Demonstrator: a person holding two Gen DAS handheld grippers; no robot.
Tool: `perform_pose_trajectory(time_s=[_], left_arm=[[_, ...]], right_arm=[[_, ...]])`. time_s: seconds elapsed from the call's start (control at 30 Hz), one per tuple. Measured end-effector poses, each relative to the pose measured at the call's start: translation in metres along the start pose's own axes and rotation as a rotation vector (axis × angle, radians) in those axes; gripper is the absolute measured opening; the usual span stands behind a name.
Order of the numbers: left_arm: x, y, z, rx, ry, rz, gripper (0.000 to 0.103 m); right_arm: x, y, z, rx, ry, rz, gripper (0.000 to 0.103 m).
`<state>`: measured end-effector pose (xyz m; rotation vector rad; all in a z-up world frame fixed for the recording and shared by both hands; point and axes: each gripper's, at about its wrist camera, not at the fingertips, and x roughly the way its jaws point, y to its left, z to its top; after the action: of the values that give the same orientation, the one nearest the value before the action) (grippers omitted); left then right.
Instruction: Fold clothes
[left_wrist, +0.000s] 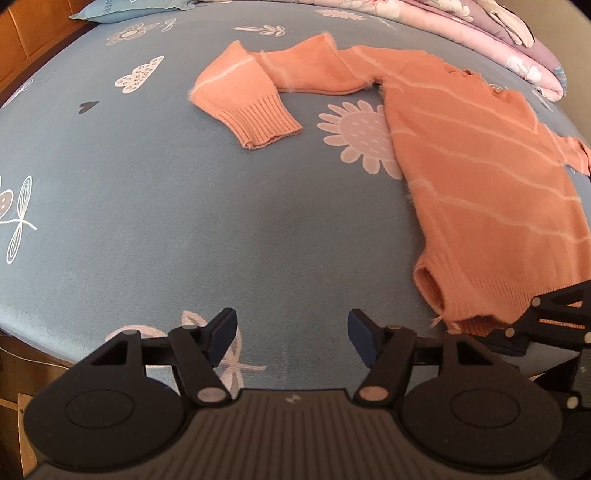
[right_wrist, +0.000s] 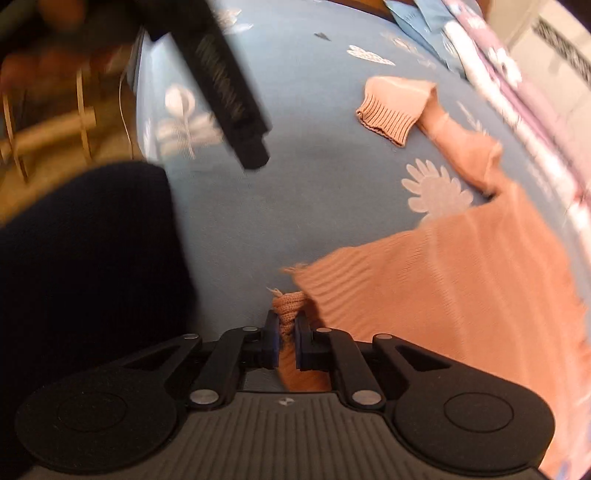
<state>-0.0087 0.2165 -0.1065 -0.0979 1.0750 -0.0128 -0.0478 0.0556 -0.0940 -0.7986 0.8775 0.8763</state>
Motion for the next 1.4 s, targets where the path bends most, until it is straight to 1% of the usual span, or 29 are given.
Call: perform_pose_trajectory(time_s=[0.1,0.13,0.2,0.23,0.27,0.37,0.4,0.43,0.5,0.6,0.67,0.8,0.87,0.9,0.93,0.97,1.0,1.03,1.07,1.13,1.17,1.2,1.23,1.3,1.4], left_arm=[[0.001,0.004,-0.003,-0.016,0.001,-0.009,0.067],[0.002,0.004,-0.002,-0.018,0.002,-0.012,0.067],[0.005,0.003,-0.001,-0.02,0.005,-0.016,0.067],[0.004,0.002,-0.001,-0.015,0.004,-0.013,0.067],[0.003,0.0,0.0,-0.009,-0.001,-0.016,0.067],[0.0,-0.004,0.004,-0.004,-0.009,-0.041,0.067],[0.002,-0.007,0.007,-0.003,-0.007,-0.052,0.067],[0.003,-0.011,0.01,-0.001,-0.005,-0.063,0.067],[0.007,-0.025,0.019,0.028,-0.015,-0.09,0.067],[0.017,-0.059,0.034,0.094,-0.021,-0.152,0.067],[0.024,-0.084,0.041,0.136,-0.029,-0.207,0.067],[0.031,-0.132,0.046,0.228,-0.043,-0.316,0.067],[0.041,-0.148,0.043,0.267,-0.018,-0.355,0.068],[0.049,-0.153,0.042,0.275,0.028,-0.349,0.069],[0.06,-0.156,0.04,0.277,0.091,-0.302,0.069],[0.062,-0.157,0.037,0.303,0.102,-0.281,0.066],[0.062,-0.159,0.034,0.332,0.107,-0.262,0.071],[0.062,-0.16,0.031,0.361,0.113,-0.244,0.071],[0.061,-0.162,0.029,0.382,0.127,-0.203,0.071],[0.057,-0.169,0.028,0.405,0.158,-0.088,0.07],[0.052,-0.174,0.029,0.409,0.166,-0.047,0.068],[0.045,-0.18,0.029,0.419,0.155,-0.031,0.068],[0.037,-0.188,0.029,0.436,0.135,-0.039,0.069],[0.022,-0.212,0.031,0.468,0.104,-0.088,0.071],[0.014,-0.265,0.03,0.573,0.076,-0.157,0.072]], right_arm=[[-0.018,-0.006,0.013,0.073,-0.043,0.095,0.01],[-0.017,-0.01,0.016,0.104,-0.035,0.116,0.011],[-0.002,-0.012,0.014,0.116,0.029,0.143,0.012],[0.006,-0.011,0.012,0.113,0.063,0.152,0.016],[0.009,-0.01,0.009,0.111,0.08,0.158,0.018],[-0.011,-0.008,0.007,0.133,0.034,0.261,0.019],[-0.018,-0.007,0.006,0.14,0.019,0.295,0.023],[-0.023,-0.008,0.004,0.144,0.012,0.266,0.028],[-0.031,-0.012,0.0,0.15,-0.002,0.201,0.033],[-0.039,-0.028,-0.014,0.23,0.005,0.142,0.033],[-0.045,-0.039,-0.026,0.285,0.009,0.098,0.033],[-0.059,-0.063,-0.057,0.389,0.023,-0.006,0.035],[-0.067,-0.077,-0.077,0.452,0.019,-0.064,0.041],[-0.071,-0.083,-0.087,0.48,0.022,-0.091,0.043],[-0.074,-0.089,-0.098,0.509,0.024,-0.12,0.043],[-0.078,-0.095,-0.109,0.544,0.026,-0.144,0.043],[-0.081,-0.1,-0.12,0.578,0.03,-0.159,0.043],[-0.085,-0.106,-0.132,0.611,0.03,-0.177,0.043],[-0.091,-0.111,-0.144,0.642,0.024,-0.2,0.043],[-0.101,-0.123,-0.171,0.709,0.025,-0.25,0.045],[-0.108,-0.128,-0.187,0.753,0.024,-0.276,0.046],[-0.116,-0.133,-0.202,0.797,0.023,-0.303,0.048],[-0.123,-0.138,-0.217,0.841,0.023,-0.33,0.048],[-0.132,-0.145,-0.246,0.912,0.03,-0.371,0.048],[-0.141,-0.151,-0.284,0.996,0.035,-0.39,0.049]])
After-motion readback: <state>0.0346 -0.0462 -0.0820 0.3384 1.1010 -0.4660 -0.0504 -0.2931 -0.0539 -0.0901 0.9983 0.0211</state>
